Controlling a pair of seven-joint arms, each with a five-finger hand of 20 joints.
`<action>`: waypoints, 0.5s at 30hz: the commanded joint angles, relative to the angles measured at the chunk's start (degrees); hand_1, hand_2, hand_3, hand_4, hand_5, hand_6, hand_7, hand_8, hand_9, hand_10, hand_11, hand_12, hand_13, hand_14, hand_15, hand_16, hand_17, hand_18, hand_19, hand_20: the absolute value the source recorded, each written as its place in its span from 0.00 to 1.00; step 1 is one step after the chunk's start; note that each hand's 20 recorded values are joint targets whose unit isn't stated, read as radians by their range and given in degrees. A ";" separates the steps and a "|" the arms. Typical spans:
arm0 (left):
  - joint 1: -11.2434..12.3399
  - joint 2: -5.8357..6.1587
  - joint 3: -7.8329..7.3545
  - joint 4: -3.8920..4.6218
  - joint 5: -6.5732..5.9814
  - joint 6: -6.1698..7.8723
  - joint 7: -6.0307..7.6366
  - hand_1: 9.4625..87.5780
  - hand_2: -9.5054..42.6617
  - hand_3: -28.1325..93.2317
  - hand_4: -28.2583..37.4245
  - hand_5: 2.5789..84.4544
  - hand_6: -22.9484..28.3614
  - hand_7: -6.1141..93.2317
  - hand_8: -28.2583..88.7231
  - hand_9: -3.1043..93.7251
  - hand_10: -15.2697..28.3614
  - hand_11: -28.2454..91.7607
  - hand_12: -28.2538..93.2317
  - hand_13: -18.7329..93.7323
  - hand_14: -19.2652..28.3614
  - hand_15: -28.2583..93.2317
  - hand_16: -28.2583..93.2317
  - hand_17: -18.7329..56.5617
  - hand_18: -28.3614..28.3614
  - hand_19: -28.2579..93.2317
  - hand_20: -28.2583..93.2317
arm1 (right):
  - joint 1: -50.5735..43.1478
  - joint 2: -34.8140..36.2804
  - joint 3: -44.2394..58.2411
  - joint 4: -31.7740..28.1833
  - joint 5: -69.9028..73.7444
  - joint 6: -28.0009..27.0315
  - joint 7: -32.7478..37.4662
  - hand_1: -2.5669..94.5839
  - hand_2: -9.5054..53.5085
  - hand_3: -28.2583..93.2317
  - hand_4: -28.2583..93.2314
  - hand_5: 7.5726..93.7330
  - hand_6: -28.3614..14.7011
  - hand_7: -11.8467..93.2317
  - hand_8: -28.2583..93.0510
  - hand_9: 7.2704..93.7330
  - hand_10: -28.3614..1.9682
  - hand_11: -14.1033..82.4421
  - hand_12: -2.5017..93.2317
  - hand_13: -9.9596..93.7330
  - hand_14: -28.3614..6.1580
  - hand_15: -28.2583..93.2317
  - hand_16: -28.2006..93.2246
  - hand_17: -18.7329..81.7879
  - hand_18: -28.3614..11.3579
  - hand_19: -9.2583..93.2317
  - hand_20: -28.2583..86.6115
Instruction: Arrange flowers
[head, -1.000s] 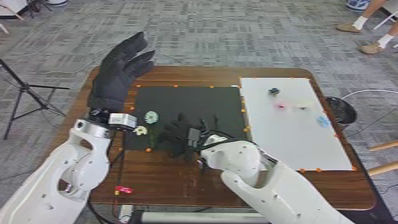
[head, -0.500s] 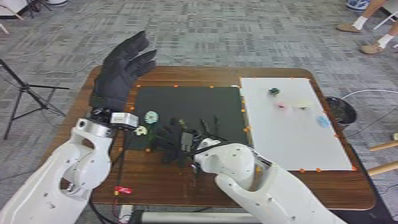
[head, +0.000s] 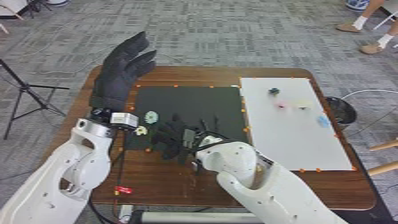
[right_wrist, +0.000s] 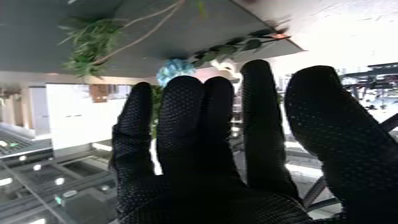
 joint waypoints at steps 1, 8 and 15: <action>1.89 -1.10 -1.28 -0.42 0.18 0.11 -0.60 0.17 0.07 0.77 0.00 0.29 0.48 0.26 0.15 0.27 0.58 0.33 0.40 0.35 0.69 0.38 0.29 0.10 0.88 0.59 0.30 | -3.46 5.27 7.16 -8.94 5.89 -0.65 5.95 0.27 0.17 1.00 0.08 0.41 0.69 0.36 0.11 0.30 0.40 0.85 0.58 0.42 0.39 0.93 0.54 0.24 0.18 0.76 0.67; 9.92 -1.57 -5.15 -1.75 0.01 1.80 -2.78 0.17 0.07 0.77 0.00 0.29 0.48 0.26 0.15 0.27 0.58 0.33 0.40 0.35 0.69 0.38 0.29 0.10 0.88 0.59 0.30 | -12.28 13.42 18.24 -18.34 16.85 4.20 3.67 0.28 0.17 0.99 0.07 0.42 0.68 0.35 0.11 0.31 0.41 0.83 0.56 0.42 0.39 0.92 0.53 0.24 0.17 0.76 0.67; 19.97 -2.96 -10.29 -3.56 -0.64 5.26 -4.78 0.18 0.07 0.77 0.00 0.29 0.48 0.26 0.15 0.27 0.58 0.33 0.40 0.35 0.69 0.38 0.29 0.10 0.88 0.59 0.30 | -16.39 15.76 20.58 -21.46 16.37 3.24 2.28 0.30 0.19 1.00 0.09 0.43 0.75 0.36 0.10 0.31 0.41 0.83 0.56 0.43 0.39 0.92 0.53 0.24 0.18 0.76 0.66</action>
